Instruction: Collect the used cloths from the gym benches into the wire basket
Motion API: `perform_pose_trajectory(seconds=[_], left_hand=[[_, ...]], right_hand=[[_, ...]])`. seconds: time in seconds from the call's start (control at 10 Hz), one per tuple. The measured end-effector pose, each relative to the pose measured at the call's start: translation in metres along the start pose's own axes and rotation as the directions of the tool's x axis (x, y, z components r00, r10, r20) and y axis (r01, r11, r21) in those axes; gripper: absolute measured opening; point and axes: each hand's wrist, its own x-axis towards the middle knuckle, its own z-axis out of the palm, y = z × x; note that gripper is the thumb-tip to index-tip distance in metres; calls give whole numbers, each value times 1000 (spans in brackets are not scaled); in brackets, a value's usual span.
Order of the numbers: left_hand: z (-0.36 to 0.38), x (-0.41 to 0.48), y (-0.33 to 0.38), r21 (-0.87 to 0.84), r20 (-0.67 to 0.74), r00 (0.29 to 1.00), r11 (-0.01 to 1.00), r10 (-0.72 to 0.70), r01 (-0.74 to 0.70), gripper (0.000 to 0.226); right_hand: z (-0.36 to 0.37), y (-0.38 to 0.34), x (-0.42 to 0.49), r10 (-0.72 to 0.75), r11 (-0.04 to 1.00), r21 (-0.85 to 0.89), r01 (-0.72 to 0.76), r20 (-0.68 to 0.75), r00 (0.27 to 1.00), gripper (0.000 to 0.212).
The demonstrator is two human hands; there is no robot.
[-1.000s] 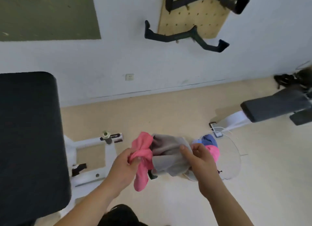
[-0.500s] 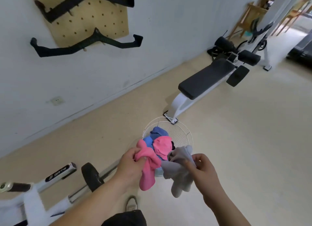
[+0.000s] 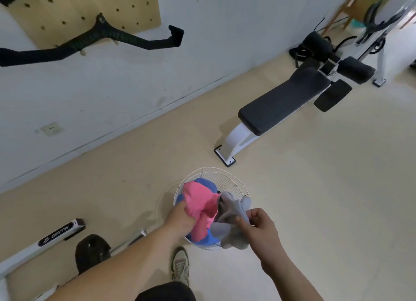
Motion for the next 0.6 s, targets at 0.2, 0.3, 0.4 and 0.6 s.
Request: perform_pose_trajectory(seconds=[0.2, 0.3, 0.4, 0.6], left_hand=[[5, -20, -2, -127, -102, 994, 992, -32, 19, 20], [16, -42, -3, -160, -154, 987, 987, -42, 17, 3], [39, -79, -2, -235, -256, 963, 972, -85, 23, 17], [107, -141, 0, -457, -389, 895, 889, -217, 17, 10]], right_hand=[[28, -8, 60, -22, 997, -70, 33, 153, 988, 30], [37, -5, 75, -11, 992, -120, 43, 258, 966, 36], [16, 7, 81, 48, 995, -92, -23, 281, 959, 48], [-82, 18, 54, -11, 982, -170, 81, 376, 927, 5]])
